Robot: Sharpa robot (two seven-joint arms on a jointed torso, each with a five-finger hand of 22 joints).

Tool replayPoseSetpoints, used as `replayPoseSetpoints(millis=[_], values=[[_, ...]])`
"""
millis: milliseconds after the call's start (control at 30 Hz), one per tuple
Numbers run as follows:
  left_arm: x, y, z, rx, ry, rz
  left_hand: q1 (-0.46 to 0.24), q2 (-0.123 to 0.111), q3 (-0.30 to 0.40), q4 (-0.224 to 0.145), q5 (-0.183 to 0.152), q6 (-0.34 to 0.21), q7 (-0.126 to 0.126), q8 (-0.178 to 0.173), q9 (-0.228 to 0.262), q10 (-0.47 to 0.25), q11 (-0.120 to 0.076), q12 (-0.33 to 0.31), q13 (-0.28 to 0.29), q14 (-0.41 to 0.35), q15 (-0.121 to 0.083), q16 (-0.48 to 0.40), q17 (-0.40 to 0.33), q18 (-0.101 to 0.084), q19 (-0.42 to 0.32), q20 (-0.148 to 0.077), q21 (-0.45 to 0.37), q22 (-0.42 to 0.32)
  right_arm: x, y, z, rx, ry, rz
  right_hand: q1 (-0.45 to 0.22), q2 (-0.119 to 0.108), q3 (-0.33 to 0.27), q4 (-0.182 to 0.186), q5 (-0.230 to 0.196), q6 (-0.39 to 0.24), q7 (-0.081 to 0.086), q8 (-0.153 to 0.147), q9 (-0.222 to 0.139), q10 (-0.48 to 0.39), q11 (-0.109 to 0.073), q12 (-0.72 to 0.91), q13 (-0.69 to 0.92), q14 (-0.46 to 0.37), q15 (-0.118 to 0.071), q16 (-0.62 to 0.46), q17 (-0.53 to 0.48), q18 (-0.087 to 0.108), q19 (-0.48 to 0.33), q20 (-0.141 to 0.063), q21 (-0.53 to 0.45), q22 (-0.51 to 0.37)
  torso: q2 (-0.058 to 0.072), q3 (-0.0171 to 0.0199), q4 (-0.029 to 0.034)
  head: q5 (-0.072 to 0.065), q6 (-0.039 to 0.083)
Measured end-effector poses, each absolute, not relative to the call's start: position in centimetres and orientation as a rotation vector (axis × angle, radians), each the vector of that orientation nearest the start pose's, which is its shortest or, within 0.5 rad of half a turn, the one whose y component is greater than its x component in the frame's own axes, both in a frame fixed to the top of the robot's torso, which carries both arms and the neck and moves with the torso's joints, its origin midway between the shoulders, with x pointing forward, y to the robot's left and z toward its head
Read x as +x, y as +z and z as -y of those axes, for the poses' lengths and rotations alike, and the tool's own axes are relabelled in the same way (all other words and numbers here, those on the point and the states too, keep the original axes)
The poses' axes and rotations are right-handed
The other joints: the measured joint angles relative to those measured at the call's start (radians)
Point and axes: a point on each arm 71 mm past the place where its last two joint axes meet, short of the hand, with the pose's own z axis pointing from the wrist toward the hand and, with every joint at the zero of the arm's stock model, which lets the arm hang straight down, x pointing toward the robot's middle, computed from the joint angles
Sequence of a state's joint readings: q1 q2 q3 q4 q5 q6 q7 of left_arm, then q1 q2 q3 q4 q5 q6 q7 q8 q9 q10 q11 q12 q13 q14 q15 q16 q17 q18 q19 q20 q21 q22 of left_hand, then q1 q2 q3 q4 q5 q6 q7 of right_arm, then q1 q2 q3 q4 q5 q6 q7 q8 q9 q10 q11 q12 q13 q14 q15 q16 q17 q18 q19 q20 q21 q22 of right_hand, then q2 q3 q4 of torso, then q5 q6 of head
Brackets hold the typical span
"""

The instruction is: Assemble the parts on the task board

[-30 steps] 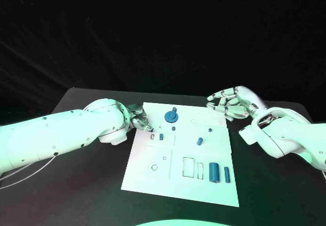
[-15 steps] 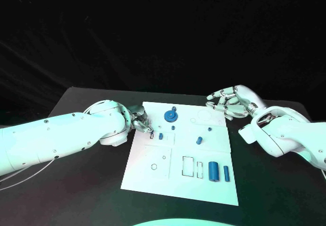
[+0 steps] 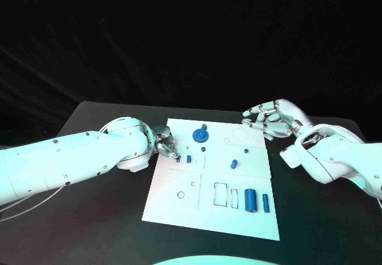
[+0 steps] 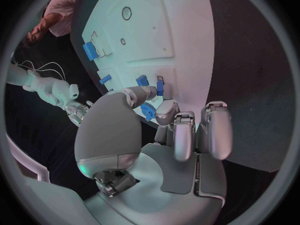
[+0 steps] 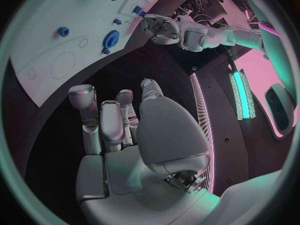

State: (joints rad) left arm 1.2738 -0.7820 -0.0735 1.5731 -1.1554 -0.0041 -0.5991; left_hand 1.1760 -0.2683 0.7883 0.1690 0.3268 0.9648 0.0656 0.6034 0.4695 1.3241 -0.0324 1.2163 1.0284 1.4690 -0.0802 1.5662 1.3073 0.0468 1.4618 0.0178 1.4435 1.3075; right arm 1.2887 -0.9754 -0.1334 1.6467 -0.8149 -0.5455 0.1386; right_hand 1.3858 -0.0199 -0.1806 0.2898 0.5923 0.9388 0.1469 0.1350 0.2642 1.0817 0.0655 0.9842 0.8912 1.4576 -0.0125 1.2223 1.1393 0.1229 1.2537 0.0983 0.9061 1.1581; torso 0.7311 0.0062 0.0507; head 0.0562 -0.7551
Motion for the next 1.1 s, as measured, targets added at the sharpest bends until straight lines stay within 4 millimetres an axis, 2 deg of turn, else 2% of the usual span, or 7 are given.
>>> replayPoseSetpoints(millis=[1100], values=[[47.97,-19.59,-17.62,-0.132,-0.350,-2.185,0.001,0.001,-0.003,-0.003,0.000,0.000,0.000,0.003,0.001,0.002,-0.001,0.000,-0.001,0.000,0.000,0.000,0.001,0.000,0.000,0.000,0.000,0.000,46.65,-15.55,23.67,0.380,0.998,-1.511,0.000,0.000,0.000,0.000,0.000,0.000,0.000,0.000,0.000,0.000,0.000,0.000,0.000,0.000,0.000,0.000,0.000,0.000,0.000,0.000,0.000,0.000,0.000,-0.0002,0.0001,-0.001,-0.001]])
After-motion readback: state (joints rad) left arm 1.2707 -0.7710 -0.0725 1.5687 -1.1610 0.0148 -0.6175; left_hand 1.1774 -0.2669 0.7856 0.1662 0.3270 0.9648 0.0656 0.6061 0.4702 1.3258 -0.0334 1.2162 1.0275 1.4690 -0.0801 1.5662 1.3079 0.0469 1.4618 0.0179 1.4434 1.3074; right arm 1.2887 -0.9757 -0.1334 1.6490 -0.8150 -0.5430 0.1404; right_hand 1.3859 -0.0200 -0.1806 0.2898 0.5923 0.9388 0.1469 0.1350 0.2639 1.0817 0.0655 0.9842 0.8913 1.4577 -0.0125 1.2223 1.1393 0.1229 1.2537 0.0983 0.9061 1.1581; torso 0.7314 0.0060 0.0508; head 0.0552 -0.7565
